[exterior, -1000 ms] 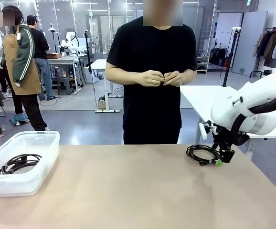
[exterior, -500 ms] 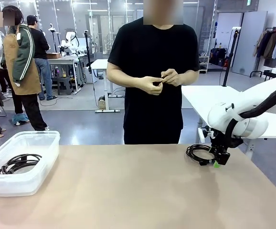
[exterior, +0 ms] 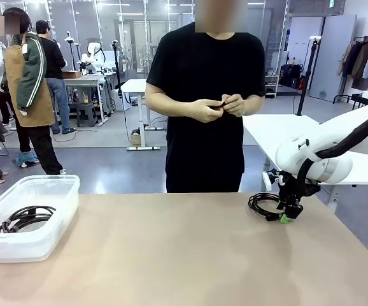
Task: Organize and store the cables.
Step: Place the USB Extension Cable into the Organizing box.
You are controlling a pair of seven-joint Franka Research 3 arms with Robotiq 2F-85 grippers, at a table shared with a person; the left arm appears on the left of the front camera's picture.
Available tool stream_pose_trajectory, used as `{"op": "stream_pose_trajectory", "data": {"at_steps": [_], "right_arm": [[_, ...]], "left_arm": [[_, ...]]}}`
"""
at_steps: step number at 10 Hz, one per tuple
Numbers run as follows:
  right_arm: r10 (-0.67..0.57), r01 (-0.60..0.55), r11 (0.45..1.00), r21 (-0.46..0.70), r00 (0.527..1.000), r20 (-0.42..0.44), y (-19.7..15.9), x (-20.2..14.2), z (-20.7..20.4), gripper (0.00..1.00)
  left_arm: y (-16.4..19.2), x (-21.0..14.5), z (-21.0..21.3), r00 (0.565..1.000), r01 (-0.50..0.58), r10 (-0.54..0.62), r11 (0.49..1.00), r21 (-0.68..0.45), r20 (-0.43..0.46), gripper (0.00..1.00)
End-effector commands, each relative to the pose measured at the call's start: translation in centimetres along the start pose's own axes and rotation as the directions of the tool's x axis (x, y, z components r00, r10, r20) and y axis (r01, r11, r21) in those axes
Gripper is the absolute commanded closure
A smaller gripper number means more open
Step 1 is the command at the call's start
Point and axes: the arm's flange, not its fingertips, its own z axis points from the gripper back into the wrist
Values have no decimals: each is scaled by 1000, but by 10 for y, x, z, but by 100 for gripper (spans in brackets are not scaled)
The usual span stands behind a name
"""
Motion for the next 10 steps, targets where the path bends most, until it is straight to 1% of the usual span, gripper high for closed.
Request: {"op": "stream_pose_trajectory", "data": {"at_steps": [1, 2, 3, 4, 5, 6, 7, 8, 9, 10], "right_arm": [[-10, 10, 1000, 27, 1000, -16, -6, 4, -1, 100], [-10, 10, 999, 30, 1000, -11, -7, 5, -2, 100], [-16, 17, 999, 35, 1000, -19, -6, 8, 0, 97], [-42, 42, 998, 40, 999, -16, -6, 9, 3, 100], [-51, 51, 998, 38, 999, -12, -4, 12, 9, 100], [-45, 46, 998, 30, 999, -26, 1, 19, 18, 100], [-31, 32, 999, 21, 999, -36, 8, 32, 33, 100], [-36, 36, 999, 16, 999, -6, 21, 53, 54, 100], [-31, 31, 1000, 3, 1000, 3, 40, 77, 72, 100], [-54, 54, 999, 3, 998, -12, 62, 104, 85, 100]], "left_arm": [[2, 3, -1, 1000, 0, 0, 1000, 11, 16, 0], [2, 3, -1, 1000, 0, 0, 1000, 11, 16, 0], [2, 3, -1, 1000, 0, 0, 1000, 11, 16, 0], [2, 3, -1, 1000, 0, 0, 1000, 11, 16, 0], [2, 3, -1, 1000, 0, 0, 1000, 11, 16, 0], [2, 3, -1, 1000, 0, 0, 1000, 11, 16, 0], [2, 3, -1, 1000, 0, 0, 1000, 11, 16, 0], [2, 3, -1, 1000, 0, 0, 1000, 11, 16, 0], [2, 3, -1, 1000, 0, 0, 1000, 11, 16, 0], [2, 3, -1, 1000, 0, 0, 1000, 11, 16, 0]]}}
